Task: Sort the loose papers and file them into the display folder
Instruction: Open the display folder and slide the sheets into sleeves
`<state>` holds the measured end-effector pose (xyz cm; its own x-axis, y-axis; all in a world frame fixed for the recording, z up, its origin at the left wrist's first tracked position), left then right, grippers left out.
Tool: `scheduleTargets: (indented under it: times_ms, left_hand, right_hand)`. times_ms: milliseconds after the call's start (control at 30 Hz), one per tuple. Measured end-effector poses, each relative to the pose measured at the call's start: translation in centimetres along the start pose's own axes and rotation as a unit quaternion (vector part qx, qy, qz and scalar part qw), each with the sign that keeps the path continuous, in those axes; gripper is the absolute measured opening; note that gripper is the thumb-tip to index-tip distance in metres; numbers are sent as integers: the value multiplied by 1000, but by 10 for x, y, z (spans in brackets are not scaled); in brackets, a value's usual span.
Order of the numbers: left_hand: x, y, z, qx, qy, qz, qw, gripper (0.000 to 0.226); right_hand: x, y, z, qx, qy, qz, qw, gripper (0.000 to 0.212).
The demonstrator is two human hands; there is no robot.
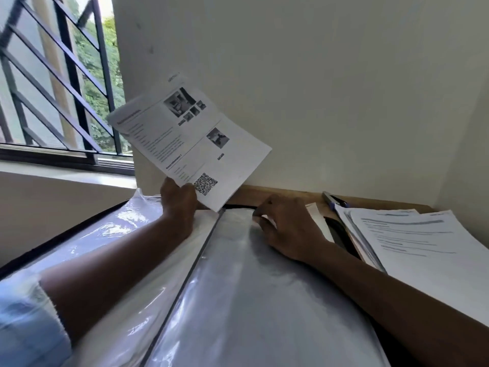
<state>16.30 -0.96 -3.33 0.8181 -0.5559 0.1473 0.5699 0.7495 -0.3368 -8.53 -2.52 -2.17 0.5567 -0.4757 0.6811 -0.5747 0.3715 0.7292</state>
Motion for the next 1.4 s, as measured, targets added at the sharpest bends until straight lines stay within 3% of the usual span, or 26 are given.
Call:
scheduleTargets:
  times_ms: [100,233,333,433,500,667,933,1133,1400]
  left_hand:
    - [-8,-9,14,-14,29,-31,999,31]
    - [3,-34,27,31,16,-58,998,28]
    - [1,-65,37,64,10,-94,993,14]
    - [-9,-95,38,4,72,-161,984,18]
    - [-20,-107,28,-56,116,-186,974,28]
    - [-34,-109,-8,-87,133,-221,962,34]
    - [-33,-110,-12,-102,174,-241,949,27]
    - [-38,-112,-20,-42,202,-318,925,30]
    - [-37,-107,-13,-100,199,-251,942,31]
  right_hand:
    - [-3,7,-4,-75,-15,-15,997,22]
    - [-1,16,27,-31,-106,16,994,34]
    - [-4,19,50,-28,-134,-21,990,22]
    - [-4,23,57,47,-149,-6,988,28]
    - [-5,30,55,57,-133,13,989,27]
    - [-5,50,44,14,-23,39,999,7]
    - [-10,63,41,-2,12,78,997,18]
    - [-10,62,41,-55,38,99,993,5]
    - [-9,59,47,-34,37,111,993,8]
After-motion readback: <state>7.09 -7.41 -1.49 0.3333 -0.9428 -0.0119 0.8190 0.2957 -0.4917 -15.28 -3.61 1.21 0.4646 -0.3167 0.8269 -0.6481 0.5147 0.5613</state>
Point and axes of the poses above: each hand's wrist, its own x-axis towards the middle knuckle, its own y-axis out of the back of the hand, z = x × y, the point moved 4 cm from there along x, towards the middle knuckle, and after that the axes turned 7 degrees about z, right-handed, at the moved point
